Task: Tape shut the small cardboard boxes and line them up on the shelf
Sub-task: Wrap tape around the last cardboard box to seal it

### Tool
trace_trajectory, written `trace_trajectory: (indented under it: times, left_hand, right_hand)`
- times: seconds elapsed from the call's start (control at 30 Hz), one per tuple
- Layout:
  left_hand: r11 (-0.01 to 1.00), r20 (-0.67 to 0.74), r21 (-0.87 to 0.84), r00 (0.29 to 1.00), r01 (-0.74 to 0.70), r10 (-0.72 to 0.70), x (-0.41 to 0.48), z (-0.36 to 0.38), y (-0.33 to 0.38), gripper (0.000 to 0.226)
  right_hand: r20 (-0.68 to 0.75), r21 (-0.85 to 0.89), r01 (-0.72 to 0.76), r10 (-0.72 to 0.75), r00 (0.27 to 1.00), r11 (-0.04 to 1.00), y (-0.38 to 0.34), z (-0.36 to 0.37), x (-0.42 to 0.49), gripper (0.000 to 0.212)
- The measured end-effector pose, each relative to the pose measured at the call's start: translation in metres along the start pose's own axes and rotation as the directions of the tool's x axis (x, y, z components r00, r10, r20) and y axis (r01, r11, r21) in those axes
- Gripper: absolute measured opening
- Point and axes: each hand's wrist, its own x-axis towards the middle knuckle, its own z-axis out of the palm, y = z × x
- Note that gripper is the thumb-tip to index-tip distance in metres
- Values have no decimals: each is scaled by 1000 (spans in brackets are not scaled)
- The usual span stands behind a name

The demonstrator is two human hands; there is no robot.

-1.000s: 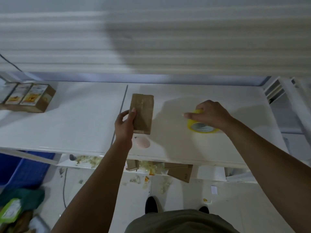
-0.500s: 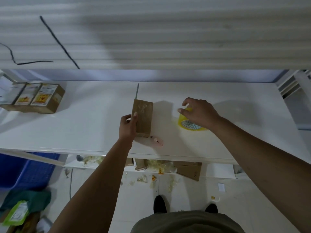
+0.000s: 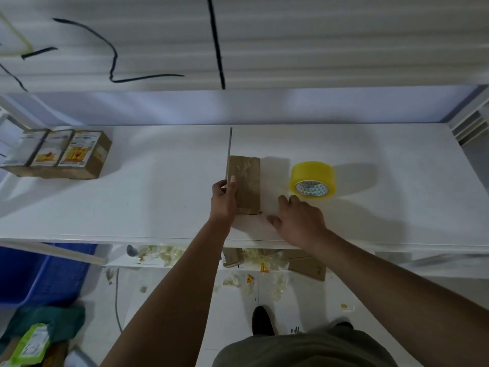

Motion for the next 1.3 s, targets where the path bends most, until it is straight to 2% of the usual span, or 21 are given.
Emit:
trace_trajectory:
  times: [0.13,0.2,0.3,0.4,0.53,0.67,0.77,0.83,0.9,0.97,1.03,1.13,1.2,1.3]
  left_hand:
    - [1000,1,-16,1000,-10,10,-1,-1,-1,57]
    - [1000,9,-16,1000,-10,10,-1,-1,-1,57]
    - [1000,16,-24,1000,-5,5,-1,-1,-1,58]
    - [999,18,-36,1000,-9,10,-2,0,-3,56]
    - [998,7,-58,1000,-24,24,-5,0,-5,55]
    - [998,-66,-62,997,-30,26,-7,4,-5,54]
    - [994,-102,-100,994,-38,28,-9,5,0,48]
    - [994,-76,-96,996,-44,36,-13,0,2,48]
    - [991,-47,-117,998,-58,52,-22,-6,5,47]
    - [985,-13,-139,995,-98,97,-35,-13,9,44]
    - [978,10,-146,989,-147,150,-49,-17,13,39]
    - [970,32,-165,982,-178,186,-67,-17,18,37]
    - [967,32,-167,979,-191,199,-76,-15,21,38]
    - [963,29,-183,978,-199,208,-85,-12,24,42]
  right_hand:
    - [65,134,-17,8,998,991,-3,11,1,41]
    - [96,224,-74,54,994,972,-1,8,1,37]
    - [-45,479,-136,179,983,867,4,-8,2,25]
    - [-177,665,-88,271,946,742,-1,-27,12,29]
    - [-192,622,-120,299,935,774,-9,-36,31,24]
    - [-88,523,-162,242,966,837,-8,-20,19,21]
    - [52,578,-246,266,963,778,2,-5,0,25]
    - [67,457,-283,284,956,843,12,0,-6,38]
    - [13,248,-282,288,958,927,22,-2,-10,48]
    - [-72,177,-255,271,960,951,26,-10,-12,45]
    - [-223,318,-179,257,941,931,24,-23,-12,31]
    - [-428,613,56,272,862,788,9,-49,-11,27]
    - [-480,619,140,231,846,773,-4,-63,-10,28]
    - [-481,574,137,196,854,807,-14,-67,-9,26]
